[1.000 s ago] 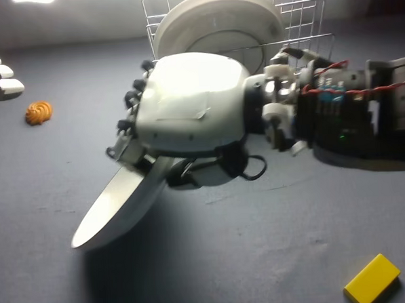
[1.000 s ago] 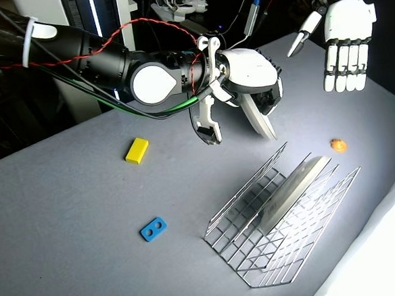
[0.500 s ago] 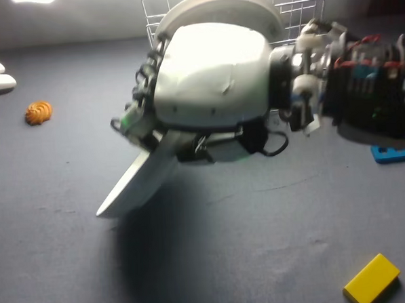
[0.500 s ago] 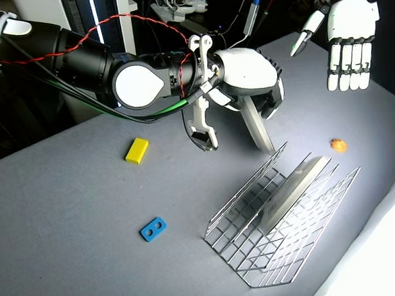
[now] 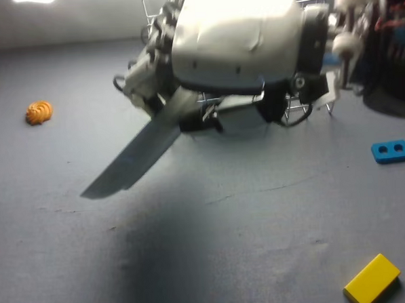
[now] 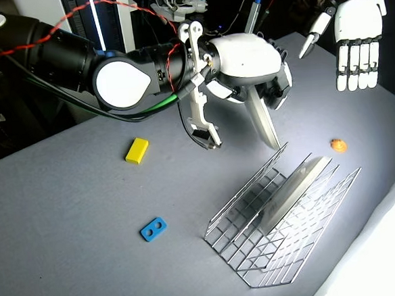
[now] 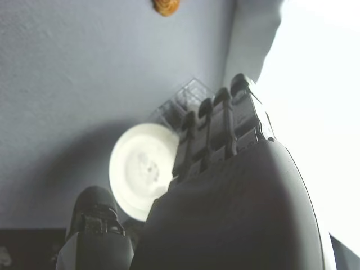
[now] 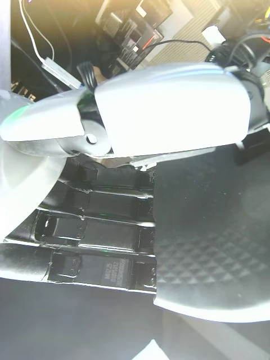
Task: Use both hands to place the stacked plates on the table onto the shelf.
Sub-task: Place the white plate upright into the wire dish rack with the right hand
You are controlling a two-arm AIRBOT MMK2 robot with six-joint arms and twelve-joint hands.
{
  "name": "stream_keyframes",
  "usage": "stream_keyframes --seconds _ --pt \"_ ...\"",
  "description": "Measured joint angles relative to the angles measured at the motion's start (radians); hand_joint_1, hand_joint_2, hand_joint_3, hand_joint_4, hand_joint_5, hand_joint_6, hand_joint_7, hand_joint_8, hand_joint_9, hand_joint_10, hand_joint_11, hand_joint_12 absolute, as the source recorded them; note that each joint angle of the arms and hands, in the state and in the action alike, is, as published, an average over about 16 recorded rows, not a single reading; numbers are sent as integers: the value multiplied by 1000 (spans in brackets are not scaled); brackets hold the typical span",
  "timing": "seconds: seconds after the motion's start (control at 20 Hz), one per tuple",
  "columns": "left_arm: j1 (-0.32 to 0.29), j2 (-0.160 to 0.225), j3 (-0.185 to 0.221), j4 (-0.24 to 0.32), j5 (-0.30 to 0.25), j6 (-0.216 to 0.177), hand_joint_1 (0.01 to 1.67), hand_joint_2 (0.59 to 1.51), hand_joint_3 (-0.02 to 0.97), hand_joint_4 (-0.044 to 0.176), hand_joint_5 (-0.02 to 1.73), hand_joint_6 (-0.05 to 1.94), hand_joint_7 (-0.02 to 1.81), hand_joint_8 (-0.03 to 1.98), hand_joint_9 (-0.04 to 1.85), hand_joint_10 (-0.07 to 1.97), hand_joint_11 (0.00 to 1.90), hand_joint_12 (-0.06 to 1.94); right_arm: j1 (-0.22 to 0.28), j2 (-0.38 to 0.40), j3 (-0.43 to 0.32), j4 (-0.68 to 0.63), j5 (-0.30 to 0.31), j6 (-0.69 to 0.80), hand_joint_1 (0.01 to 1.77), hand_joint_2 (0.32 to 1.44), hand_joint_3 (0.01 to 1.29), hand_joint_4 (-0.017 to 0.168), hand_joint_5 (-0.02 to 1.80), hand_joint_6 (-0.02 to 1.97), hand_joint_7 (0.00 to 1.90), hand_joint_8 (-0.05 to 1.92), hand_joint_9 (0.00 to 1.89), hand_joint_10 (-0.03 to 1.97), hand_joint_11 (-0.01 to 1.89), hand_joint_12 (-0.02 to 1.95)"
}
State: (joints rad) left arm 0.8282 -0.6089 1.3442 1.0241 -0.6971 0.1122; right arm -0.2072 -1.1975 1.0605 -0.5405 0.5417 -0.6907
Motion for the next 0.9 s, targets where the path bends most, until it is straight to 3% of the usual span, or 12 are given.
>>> stream_keyframes --seconds 0.2,0.45,0.9 --pt "-5 0 5 23 -2 0 21 1106 0 1 37 8 21 7 20 -56 15 10 36 29 -10 28 -19 20 1221 1029 12 -8 828 1025 997 896 1195 183 857 983" --pt "-29 -1 5 67 -42 0 22 1106 0 1 41 8 25 8 21 -56 16 10 88 64 -20 85 -72 43 1216 1029 11 -8 834 1017 1006 891 1240 76 843 1008" --pt "-130 -9 -2 228 -161 -7 22 1105 0 1 43 8 28 8 19 -56 15 10 160 101 -20 228 -216 50 1216 1029 12 -8 831 1011 1020 919 1248 57 828 1009"
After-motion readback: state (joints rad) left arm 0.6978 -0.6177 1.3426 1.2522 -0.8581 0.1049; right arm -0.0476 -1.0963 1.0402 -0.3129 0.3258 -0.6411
